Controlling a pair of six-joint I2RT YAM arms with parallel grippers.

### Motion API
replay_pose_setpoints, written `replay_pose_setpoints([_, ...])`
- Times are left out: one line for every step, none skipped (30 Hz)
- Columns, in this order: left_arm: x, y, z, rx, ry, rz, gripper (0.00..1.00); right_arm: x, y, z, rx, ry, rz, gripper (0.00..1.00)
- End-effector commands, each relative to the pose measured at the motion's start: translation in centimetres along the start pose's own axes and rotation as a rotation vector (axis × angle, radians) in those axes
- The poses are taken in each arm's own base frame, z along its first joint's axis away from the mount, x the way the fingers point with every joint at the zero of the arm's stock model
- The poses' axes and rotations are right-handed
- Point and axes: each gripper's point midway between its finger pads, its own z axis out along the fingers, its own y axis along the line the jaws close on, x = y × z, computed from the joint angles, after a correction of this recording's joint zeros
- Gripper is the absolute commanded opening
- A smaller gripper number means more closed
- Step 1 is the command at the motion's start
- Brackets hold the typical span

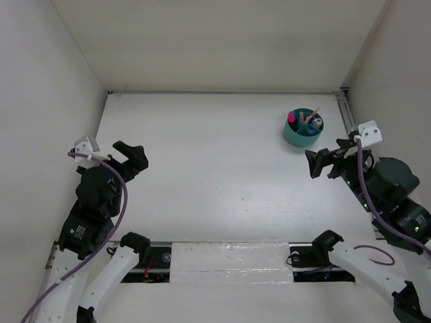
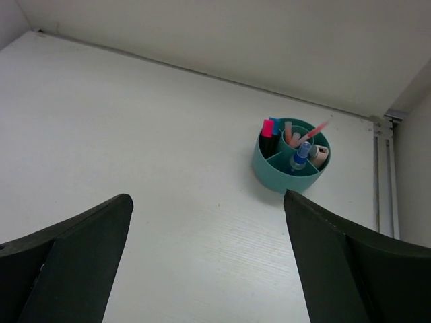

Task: Sort the stationery into containers
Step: Reset both arms

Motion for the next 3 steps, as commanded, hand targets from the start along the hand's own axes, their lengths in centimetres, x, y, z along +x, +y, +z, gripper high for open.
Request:
replay_pose_setpoints([-1.66, -0.36, -0.10, 0.010, -0.069, -0.041, 1.00, 0.59, 0.10, 0.59, 0.014, 0.024, 0.006, 1.00])
replay_pose_setpoints([-2.11, -0.54, -0.31, 0.016, -0.078, -0.047, 1.00, 0.44, 0.16, 0.79, 0.014, 0.027, 0.005, 1.00])
replay_pose_setpoints([-2.11, -0.54, -0.31, 0.016, -0.078, -0.047, 1.00, 0.42, 0.39, 0.78, 0.003, 0.026, 0.004, 1.00])
